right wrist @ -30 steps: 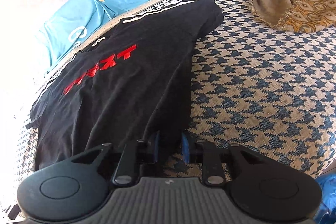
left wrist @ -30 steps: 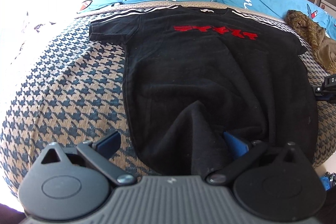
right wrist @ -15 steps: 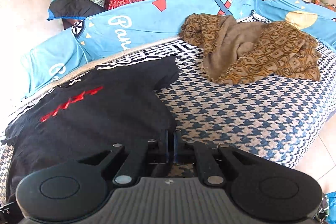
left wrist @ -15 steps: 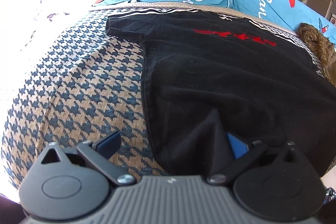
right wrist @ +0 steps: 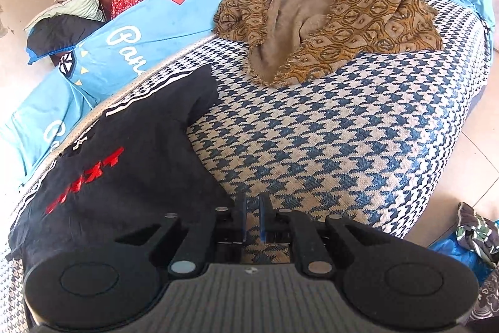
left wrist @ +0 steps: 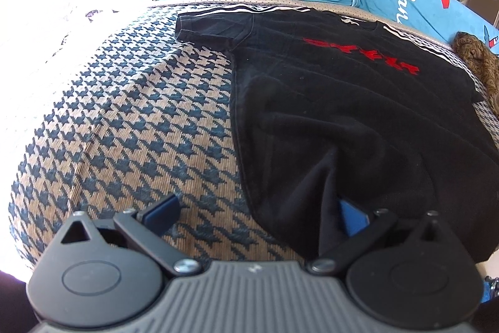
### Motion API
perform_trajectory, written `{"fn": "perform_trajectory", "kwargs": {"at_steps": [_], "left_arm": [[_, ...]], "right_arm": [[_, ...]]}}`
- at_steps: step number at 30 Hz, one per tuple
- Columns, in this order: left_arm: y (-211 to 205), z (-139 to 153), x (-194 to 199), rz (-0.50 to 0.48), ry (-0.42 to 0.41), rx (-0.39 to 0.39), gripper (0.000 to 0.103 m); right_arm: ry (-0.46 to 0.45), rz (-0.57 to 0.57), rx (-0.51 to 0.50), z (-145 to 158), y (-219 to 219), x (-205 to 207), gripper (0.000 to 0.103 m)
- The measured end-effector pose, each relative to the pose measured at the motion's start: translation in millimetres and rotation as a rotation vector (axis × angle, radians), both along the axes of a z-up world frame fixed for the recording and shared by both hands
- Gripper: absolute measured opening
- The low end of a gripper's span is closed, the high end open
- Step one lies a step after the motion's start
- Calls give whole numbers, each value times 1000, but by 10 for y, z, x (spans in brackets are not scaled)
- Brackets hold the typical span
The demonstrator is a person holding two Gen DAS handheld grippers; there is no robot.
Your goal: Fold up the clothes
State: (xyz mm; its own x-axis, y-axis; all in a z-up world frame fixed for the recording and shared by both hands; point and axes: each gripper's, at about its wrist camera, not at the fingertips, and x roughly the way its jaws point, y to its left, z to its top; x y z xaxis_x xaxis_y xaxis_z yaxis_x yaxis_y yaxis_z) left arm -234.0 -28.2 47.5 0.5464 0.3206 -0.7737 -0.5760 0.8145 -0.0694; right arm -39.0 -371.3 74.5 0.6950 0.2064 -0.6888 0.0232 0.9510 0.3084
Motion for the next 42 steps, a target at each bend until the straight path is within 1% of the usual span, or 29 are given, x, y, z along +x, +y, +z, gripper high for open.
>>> {"fn": "perform_trajectory", "kwargs": {"at_steps": [3,7,10,13,18,22,27,29,32,36,38,42], "left_arm": [[29,23,-47,12,-11,-13,103],[46,53,-84,14,-29,-21,103],[75,82,-116,19,-53,-40,103],[125,118,-154,30,-85,-70,103],[225,175,-221,64,-132,-112,103],[296,197,-260,100,-143,-113,103],[351,196,-283,120,-137,-104,103],[376,194,-301,127,-138,-103,103],[398,201,-325,139,-140,-99,103],[437,204,-370,162,-139,-90,103],[456,196,-388,172,-133,-92,103],[492,188,-418,187,-132,-99,103]], "right_arm": [[-34,67,10,44,83,-52,10],[-59,237,36,58,318,-177,11],[-64,377,31,19,549,-332,12],[-73,497,21,-32,782,-528,12],[-113,705,45,-84,1112,-871,12],[-142,897,73,-111,1374,-1191,12],[-190,1091,61,-133,1669,-1587,12],[-213,1152,37,-145,1779,-1717,12],[-233,1220,-14,-201,1927,-1858,12],[-282,1286,-93,-286,2094,-2008,12],[-315,1274,-130,-309,2166,-2025,12],[-373,1173,-226,-363,2250,-1925,12]]}}
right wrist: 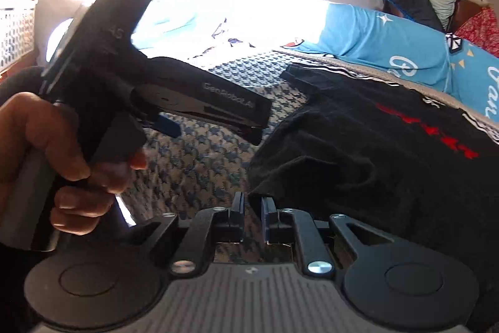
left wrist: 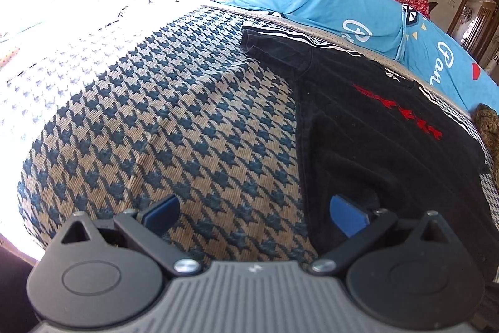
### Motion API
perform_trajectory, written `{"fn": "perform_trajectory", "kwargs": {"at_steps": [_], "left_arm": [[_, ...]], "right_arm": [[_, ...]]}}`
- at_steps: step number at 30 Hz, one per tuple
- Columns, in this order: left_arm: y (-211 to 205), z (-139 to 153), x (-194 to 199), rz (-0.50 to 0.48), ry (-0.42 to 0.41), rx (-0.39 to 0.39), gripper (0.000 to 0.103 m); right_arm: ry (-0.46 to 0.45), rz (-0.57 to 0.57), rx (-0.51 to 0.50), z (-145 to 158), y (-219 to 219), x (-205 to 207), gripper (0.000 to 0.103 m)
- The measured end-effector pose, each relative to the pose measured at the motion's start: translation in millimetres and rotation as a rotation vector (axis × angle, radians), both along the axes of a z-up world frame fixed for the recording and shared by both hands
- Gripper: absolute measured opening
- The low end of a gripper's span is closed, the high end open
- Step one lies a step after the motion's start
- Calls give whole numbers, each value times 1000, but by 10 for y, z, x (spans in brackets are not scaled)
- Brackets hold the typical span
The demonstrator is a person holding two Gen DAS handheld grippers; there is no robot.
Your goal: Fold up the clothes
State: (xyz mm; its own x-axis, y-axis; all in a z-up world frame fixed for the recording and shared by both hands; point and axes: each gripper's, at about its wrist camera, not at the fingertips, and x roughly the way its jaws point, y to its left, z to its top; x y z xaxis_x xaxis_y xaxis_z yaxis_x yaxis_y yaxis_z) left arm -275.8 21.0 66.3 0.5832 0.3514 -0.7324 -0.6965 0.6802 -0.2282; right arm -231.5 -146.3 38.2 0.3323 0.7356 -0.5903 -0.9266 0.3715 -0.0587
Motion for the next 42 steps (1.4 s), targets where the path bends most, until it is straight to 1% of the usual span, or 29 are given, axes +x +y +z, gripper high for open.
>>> {"fn": "perform_trajectory", "kwargs": {"at_steps": [1,3,4,7,9,11,12,13,15,16,18,20,21,23,26,28,30,34,37,41,42], "left_arm": [[7,-1,-4,3,-1,-2,103],[19,3,-11,9,-1,-4,103],[30,5,-15,12,-4,-7,103],[55,10,-25,16,-12,-15,103],[67,14,-33,19,-15,-15,103],[78,18,-49,24,-20,-20,103],[83,19,-61,26,-22,-23,103],[90,20,-68,29,-23,-26,103],[100,22,-84,34,-27,-31,103],[105,23,-91,36,-30,-33,103],[115,25,-106,40,-34,-38,103],[123,26,-119,44,-37,-42,103],[124,25,-122,45,-38,-44,103],[127,24,-128,47,-39,-48,103],[128,26,-132,46,-40,-50,103],[130,26,-130,45,-40,-50,103],[133,25,-126,45,-40,-53,103],[133,21,-133,50,-39,-55,103],[128,24,-143,53,-42,-55,103],[125,35,-157,50,-46,-53,103],[123,42,-165,51,-49,-51,103]], "right_arm": [[-21,-34,-12,-15,15,45,12],[-20,-93,-44,-50,40,167,12],[-11,-122,-53,-64,38,218,12],[-22,-228,-71,-67,-17,324,12],[4,-272,-52,-32,-72,392,12],[10,-294,-25,15,-111,388,12],[-17,-302,-16,35,-125,363,13],[-58,-308,-15,53,-132,329,16],[-122,-323,-7,108,-130,263,17],[-144,-331,1,141,-141,237,17],[-147,-352,29,192,-173,224,17],[-114,-314,56,232,-196,219,17],[-95,-272,67,245,-190,188,17],[-96,-187,66,231,-138,85,17],[-99,-76,22,139,-22,-60,17],[-117,-31,-38,42,73,-125,17],[-157,-19,-81,-49,147,-178,17],[-197,-8,-163,-232,284,-182,22],[-243,-4,-168,-297,320,-193,25],[-274,-5,-155,-330,307,-209,25],[-273,-7,-152,-326,305,-205,23]]}}
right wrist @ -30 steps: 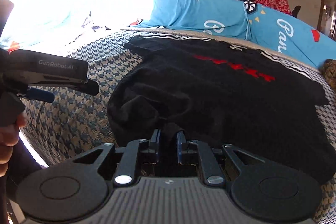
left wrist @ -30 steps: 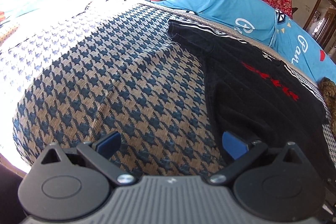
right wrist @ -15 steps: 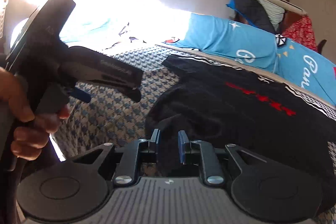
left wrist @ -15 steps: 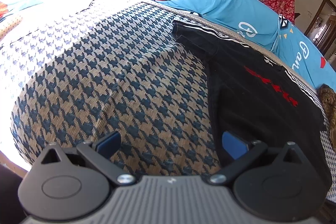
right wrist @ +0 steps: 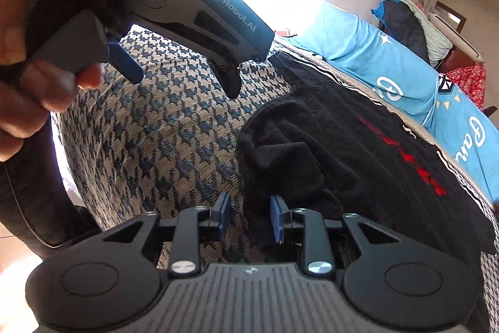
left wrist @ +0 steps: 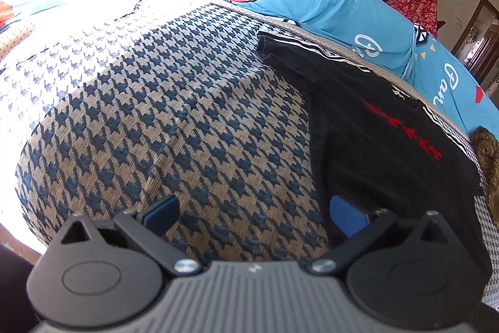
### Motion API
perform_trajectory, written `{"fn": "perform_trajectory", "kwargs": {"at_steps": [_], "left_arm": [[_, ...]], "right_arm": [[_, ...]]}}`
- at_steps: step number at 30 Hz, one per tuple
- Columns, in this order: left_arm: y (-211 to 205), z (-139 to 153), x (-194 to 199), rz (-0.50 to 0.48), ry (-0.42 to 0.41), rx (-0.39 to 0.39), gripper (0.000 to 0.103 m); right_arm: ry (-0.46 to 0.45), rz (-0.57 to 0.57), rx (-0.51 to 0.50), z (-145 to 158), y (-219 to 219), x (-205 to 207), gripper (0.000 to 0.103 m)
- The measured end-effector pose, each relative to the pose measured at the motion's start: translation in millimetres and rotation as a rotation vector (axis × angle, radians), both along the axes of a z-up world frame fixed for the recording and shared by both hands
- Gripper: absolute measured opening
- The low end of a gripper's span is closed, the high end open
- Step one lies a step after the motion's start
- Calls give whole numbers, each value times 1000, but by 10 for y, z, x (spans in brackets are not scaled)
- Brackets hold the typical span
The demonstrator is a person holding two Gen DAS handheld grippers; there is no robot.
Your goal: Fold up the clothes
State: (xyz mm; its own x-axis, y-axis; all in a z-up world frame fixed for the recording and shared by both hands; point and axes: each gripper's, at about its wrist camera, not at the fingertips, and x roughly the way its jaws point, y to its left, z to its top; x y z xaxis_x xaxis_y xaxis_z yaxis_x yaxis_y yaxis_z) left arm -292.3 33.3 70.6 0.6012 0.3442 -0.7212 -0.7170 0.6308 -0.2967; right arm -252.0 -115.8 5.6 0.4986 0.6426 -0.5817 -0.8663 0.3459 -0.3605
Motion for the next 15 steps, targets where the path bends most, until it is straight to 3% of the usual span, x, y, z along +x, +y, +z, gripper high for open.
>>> {"fn": "perform_trajectory", "kwargs": {"at_steps": [4,8,15], "left_arm": [[2,54,-38,5,-12,14,103],[13,212,-94,9,-24,70,103],[33,575,-217,-5,-24,245,103]], "right_arm": [[6,-7,12,20,-6,16,7],[153,-27,82,205,-31,73,6],[474,9,233,434,99,4,6]]}}
